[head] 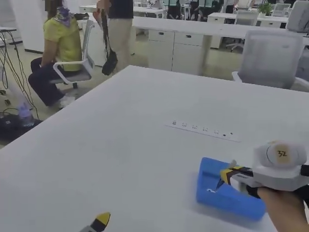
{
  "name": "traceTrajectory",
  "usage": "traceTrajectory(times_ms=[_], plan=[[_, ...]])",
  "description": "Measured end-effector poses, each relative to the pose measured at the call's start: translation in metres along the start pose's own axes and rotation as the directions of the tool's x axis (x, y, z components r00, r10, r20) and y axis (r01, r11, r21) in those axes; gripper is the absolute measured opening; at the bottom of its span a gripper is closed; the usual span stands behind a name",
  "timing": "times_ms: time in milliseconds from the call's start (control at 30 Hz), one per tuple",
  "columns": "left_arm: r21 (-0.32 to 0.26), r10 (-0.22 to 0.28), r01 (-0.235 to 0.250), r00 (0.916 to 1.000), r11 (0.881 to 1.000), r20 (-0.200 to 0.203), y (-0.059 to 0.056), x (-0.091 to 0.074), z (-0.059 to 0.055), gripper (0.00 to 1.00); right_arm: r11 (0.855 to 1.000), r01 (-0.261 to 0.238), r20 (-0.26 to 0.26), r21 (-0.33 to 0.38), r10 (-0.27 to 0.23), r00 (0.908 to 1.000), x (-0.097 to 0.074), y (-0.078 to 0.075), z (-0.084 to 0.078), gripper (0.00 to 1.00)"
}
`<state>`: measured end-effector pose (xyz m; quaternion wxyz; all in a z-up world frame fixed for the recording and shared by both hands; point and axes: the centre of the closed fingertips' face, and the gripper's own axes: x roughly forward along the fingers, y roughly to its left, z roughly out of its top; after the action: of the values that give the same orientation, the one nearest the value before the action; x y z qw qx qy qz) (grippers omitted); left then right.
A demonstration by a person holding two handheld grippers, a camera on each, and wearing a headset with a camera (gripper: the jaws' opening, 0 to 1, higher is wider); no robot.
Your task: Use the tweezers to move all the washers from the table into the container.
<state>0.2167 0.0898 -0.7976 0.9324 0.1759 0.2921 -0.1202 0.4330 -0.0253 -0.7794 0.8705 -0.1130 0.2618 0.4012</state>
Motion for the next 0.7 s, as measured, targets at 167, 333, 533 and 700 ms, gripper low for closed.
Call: traceTrajectory(times_ms=[167,333,533,700], plan=[[-0.015,0.002,-0.002,0.9997,1.000,0.024,0.001,-0.002,0.004,0.88,1.000,-0.002,0.027,-0.012,0.002,0.9996,-0.020,0.006,0.007,0.02],[-0.029,0.004,-0.002,0.9990,1.000,0.044,0.003,-0.003,0.007,0.89,1.000,-0.008,0.059,-0.011,0.008,0.9983,-0.043,0.020,0.012,0.02],[-0.033,0.001,0.000,0.9985,0.999,0.055,0.002,-0.004,0.009,0.89,1.000,-0.008,0.073,-0.019,0.009,0.9973,-0.060,0.027,0.008,0.02],[-0.036,0.001,0.001,0.9983,0.999,0.058,0.002,-0.004,0.010,0.89,1.000,-0.022,0.056,0.000,0.022,0.9982,-0.065,0.033,-0.008,0.02]])
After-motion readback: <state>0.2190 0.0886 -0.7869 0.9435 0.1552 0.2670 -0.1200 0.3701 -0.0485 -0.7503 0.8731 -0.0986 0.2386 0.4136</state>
